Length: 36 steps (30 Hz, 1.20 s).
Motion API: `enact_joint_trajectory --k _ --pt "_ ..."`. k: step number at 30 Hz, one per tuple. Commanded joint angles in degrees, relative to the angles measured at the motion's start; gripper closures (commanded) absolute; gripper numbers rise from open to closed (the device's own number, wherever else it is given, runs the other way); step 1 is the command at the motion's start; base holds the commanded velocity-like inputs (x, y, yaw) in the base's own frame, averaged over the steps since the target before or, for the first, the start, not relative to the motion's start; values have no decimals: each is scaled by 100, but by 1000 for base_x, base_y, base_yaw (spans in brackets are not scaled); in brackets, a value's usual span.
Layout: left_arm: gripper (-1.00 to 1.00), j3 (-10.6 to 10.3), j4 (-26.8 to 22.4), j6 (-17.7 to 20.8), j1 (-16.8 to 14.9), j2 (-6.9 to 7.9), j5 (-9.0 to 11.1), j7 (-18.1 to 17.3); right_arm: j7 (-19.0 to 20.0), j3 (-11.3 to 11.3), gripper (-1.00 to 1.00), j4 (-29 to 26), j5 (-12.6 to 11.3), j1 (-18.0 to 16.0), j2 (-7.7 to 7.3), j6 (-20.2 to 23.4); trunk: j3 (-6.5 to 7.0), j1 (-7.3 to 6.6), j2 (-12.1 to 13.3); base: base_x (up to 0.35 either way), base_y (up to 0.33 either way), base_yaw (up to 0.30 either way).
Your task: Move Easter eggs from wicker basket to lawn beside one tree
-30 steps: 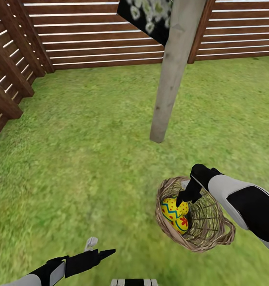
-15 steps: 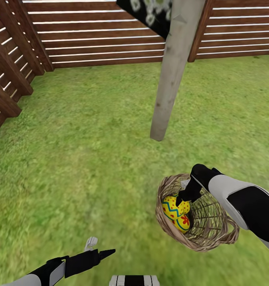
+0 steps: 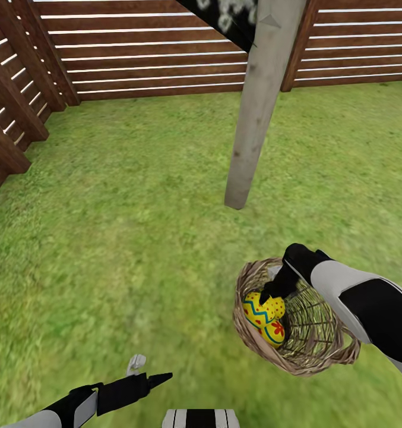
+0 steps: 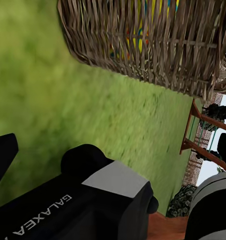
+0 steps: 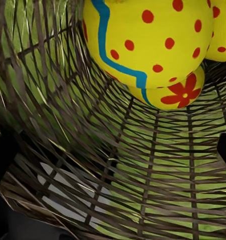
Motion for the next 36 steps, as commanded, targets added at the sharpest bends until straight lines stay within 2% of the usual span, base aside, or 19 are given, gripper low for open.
enact_joint_trajectory --k 1,9,36 --pt "-100 -42 -5 60 -2 3 59 -14 65 -6 -100 -17 59 -5 0 -11 -3 -1 -2 0 0 0" --pt "-100 -40 -5 60 -2 3 59 -14 95 -17 -100 -184 48 -5 0 -26 -3 -1 -2 0 0 0" --pt "-100 -43 -5 60 -2 3 59 -14 88 -27 -100 -295 35 -5 1 -28 -488 592 -1084 0 0 0"
